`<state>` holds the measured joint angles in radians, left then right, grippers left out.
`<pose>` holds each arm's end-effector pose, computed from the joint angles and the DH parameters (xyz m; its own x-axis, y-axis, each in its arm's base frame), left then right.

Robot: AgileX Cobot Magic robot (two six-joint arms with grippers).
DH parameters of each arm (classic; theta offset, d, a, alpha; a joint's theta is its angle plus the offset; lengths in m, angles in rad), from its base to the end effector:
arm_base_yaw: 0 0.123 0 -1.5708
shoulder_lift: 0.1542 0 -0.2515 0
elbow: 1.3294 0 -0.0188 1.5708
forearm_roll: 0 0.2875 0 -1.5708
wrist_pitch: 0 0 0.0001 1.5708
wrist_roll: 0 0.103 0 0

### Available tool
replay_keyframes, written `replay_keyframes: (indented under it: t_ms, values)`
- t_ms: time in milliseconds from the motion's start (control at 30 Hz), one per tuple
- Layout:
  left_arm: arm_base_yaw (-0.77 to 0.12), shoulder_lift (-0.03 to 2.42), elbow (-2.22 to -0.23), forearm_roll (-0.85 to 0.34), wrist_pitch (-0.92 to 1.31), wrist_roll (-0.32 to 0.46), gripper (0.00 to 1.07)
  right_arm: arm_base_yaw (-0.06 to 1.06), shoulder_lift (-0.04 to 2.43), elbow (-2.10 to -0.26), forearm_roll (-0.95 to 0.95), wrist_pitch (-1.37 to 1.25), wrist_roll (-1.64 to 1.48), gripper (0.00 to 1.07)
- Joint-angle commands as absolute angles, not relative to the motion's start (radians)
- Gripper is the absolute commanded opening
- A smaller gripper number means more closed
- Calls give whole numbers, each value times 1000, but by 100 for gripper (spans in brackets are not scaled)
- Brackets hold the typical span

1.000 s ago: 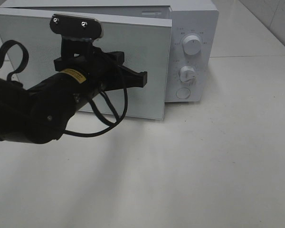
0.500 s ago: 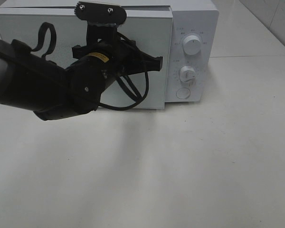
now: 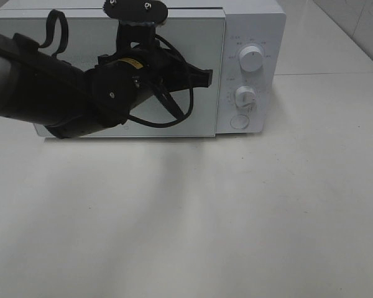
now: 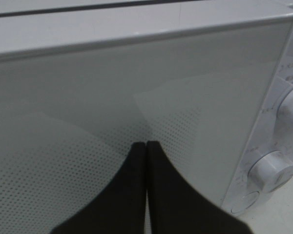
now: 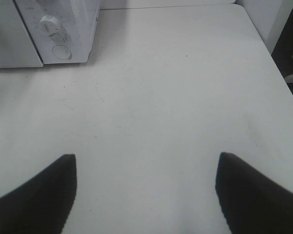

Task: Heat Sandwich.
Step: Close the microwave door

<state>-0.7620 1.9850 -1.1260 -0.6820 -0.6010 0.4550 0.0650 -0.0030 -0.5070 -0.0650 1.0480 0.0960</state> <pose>0.3487 -0.2820 0.1210 -0.2535 0.0680 -0.9649 0.3666 0.9299 -0.0308 0.0713 -0.0012 0.2933 -0.4340 0.0352 -0.9002 0.0133 0.9994 0.0327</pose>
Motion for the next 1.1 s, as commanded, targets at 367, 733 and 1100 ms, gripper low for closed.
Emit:
replay_keyframes:
  t_ms: [367, 733, 1100]
  values:
    - [-712, 2018, -1180, -659, -679, 456, 0, 58, -32, -507, -63, 1037, 101, 75]
    - [-712, 2019, -1180, -659, -682, 455, 0, 58, -32, -507, -63, 1037, 100, 75]
    - [-771, 1951, -1101, -673, -650, 456, 0, 58, -32, -507, -63, 1037, 101, 75]
